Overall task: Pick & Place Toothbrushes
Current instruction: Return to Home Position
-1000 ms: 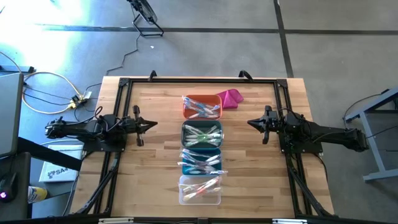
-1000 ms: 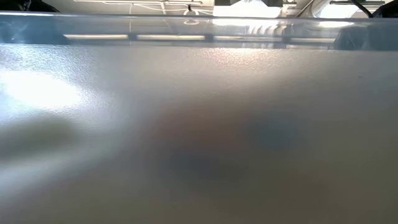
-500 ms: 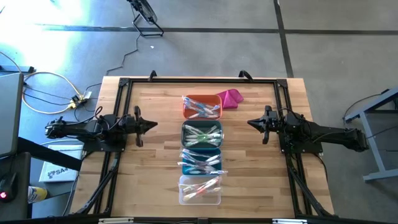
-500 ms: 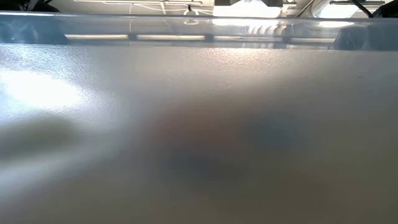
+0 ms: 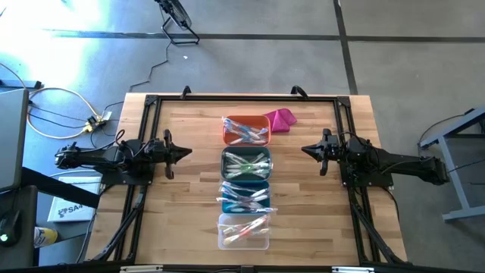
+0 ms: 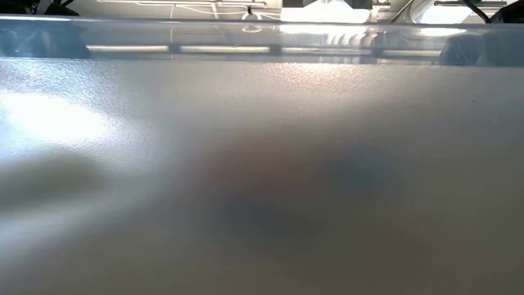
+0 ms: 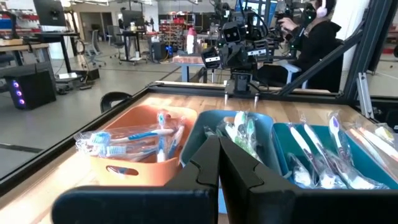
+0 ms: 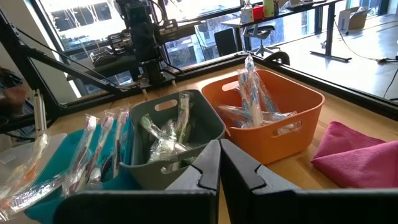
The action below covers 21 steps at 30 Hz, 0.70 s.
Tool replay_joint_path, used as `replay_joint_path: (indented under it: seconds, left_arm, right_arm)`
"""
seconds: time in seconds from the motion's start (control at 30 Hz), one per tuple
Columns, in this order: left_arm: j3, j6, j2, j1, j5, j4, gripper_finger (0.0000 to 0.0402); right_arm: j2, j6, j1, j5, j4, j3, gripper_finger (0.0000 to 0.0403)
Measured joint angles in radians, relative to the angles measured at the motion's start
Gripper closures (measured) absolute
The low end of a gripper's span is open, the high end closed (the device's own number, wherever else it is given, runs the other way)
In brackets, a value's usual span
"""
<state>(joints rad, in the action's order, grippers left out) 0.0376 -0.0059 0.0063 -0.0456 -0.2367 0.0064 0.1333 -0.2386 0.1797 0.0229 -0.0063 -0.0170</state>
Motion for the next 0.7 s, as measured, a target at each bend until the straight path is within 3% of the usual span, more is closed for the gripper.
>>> replay_joint_path:
  seconds: [0.7]
  left_arm:
    - [0.000,0.000,0.010,0.000,0.000,-0.001,0.0401]
  right_arm:
    - [0.000,0.000,0.000,0.000,0.000,0.000,0.0400]
